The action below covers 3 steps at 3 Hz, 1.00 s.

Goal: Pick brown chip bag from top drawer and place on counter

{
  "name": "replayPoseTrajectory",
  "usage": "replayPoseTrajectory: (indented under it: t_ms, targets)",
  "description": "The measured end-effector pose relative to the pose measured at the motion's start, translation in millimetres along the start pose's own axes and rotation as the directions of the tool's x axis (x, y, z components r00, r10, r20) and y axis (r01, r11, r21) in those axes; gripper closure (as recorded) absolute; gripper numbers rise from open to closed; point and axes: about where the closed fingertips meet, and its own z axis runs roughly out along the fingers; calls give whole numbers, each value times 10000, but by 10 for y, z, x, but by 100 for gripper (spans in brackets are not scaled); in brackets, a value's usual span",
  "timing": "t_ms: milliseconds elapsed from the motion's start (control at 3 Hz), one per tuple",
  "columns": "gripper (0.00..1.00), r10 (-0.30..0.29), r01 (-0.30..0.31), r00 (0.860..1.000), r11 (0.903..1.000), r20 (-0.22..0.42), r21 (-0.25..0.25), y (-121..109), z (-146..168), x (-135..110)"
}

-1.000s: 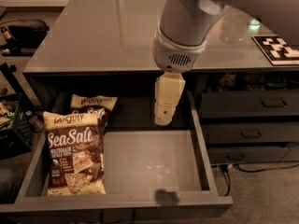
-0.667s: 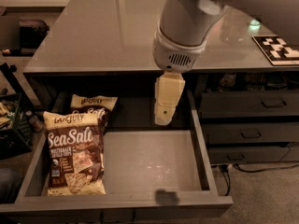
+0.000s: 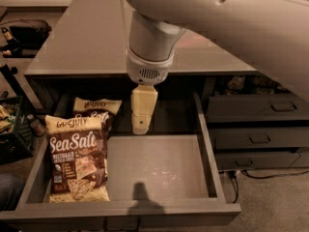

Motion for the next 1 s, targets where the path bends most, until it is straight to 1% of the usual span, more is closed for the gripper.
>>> replayPoseTrajectory:
  t_ms: [333, 667, 1000]
  targets:
    - [0, -146, 139, 9999, 9977, -89, -670, -47, 365, -281]
    - [0, -183, 176, 9998, 9970, -83, -759, -46, 413, -315]
    - [0, -347, 356, 9993, 9967, 147, -730, -46, 521, -388]
